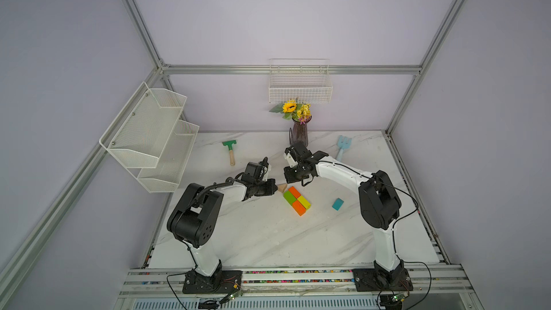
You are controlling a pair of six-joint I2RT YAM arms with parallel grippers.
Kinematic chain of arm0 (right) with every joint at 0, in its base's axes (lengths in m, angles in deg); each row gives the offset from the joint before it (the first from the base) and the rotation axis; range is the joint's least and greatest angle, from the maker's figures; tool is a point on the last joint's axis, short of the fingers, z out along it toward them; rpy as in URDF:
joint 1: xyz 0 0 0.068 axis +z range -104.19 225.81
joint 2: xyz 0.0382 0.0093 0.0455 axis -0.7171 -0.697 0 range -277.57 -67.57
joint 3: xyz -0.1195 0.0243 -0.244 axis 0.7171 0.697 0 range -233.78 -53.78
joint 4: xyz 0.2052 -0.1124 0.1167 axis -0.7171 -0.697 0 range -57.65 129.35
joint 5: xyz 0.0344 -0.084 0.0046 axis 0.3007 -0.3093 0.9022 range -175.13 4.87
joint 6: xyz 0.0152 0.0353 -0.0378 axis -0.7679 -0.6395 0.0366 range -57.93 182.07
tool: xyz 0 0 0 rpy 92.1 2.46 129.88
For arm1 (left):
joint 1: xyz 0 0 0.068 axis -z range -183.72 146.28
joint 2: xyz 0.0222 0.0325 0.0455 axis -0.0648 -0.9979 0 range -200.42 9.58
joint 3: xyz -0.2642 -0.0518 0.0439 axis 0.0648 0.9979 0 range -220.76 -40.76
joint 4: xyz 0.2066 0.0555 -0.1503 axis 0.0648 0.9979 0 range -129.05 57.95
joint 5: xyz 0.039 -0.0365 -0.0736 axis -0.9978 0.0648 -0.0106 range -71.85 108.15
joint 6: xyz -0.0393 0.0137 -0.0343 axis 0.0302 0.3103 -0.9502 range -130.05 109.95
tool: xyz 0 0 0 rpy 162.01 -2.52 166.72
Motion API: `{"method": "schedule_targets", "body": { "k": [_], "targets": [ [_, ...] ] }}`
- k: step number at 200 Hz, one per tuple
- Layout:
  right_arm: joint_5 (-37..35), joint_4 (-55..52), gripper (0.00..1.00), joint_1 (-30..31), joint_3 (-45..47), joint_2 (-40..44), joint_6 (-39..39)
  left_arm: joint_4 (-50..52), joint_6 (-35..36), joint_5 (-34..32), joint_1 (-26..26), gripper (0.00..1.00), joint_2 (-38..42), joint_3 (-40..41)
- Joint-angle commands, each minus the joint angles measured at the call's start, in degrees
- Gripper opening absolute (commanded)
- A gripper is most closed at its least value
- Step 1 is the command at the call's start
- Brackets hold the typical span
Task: Assemble a piece of candy with building blocks
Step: Assemble the building block at the center of the board.
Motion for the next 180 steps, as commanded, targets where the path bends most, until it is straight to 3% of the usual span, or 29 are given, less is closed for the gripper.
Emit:
{"method": "schedule_targets", "body": {
  "k": [1, 40, 180],
  "targets": [
    [0.5, -0.8, 0.08, 0.3, -0.5, 0.2, 0.7, -1.3, 0.0, 0.1, 0.1, 0.00, 1.3, -0.4],
    [2.2, -1.3, 0.00, 0.3, -0.9, -0.2, 1.6, -0.7, 0.2, -0.1, 0.1, 0.00, 1.4, -0.8],
    [0.3, -4.2, 0.00, 1.7, -1.9, -3.4, 3.4, -1.1, -0.3, -0.7, 0.1, 0.00, 2.6, -0.3]
  ]
}}
